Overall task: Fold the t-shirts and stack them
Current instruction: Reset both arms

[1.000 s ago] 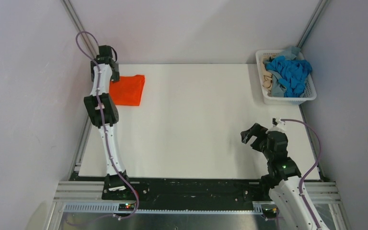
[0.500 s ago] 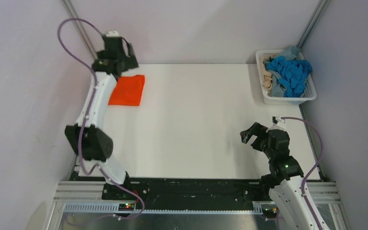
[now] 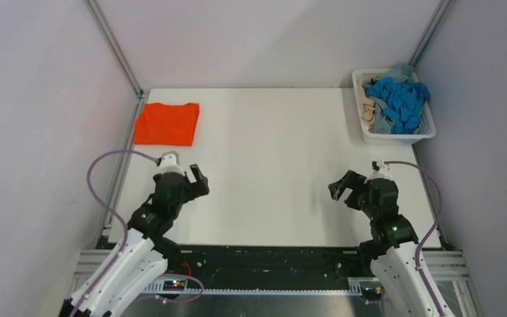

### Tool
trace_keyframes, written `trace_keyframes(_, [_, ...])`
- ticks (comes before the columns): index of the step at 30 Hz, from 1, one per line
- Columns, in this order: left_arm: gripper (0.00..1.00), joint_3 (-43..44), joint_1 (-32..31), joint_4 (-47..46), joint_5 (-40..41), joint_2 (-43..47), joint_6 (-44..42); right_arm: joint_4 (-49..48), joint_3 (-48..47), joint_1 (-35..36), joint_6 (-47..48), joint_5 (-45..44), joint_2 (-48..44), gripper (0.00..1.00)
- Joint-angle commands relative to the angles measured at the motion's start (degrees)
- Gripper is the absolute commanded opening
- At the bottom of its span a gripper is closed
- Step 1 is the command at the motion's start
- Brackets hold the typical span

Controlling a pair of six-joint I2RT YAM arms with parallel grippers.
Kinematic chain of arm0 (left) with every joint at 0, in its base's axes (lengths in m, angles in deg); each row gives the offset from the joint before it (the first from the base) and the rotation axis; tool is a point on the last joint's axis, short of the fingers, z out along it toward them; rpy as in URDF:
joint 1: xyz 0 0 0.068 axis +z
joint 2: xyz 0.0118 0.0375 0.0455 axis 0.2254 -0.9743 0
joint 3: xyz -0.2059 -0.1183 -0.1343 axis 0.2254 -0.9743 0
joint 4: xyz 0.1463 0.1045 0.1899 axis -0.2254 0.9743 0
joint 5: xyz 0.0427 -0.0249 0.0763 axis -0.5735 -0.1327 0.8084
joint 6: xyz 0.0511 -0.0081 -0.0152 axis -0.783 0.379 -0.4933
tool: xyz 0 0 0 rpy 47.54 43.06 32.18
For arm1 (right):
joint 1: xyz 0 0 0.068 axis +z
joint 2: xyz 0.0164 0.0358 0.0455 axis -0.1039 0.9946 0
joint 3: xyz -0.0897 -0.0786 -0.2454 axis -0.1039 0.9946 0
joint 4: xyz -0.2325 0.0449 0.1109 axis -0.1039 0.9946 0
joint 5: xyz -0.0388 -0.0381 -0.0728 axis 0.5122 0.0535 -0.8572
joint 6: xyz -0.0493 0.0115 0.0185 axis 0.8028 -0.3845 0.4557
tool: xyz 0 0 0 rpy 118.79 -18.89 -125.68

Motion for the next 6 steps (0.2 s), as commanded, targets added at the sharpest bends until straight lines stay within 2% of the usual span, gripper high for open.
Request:
trace_keyframes(1, [1.0,-3.65,-0.15,-6.72,-1.51,8.82,3.29,-0.56,-0.81,0.54,-0.47,1.35,-1.55,1.0])
trace_keyframes(6, [1.0,-4.95,-0.15,-6.6,-3.38,16.14,2.55,-0.6,0.03,0.77,-0.9,0.81,-3.43,1.0])
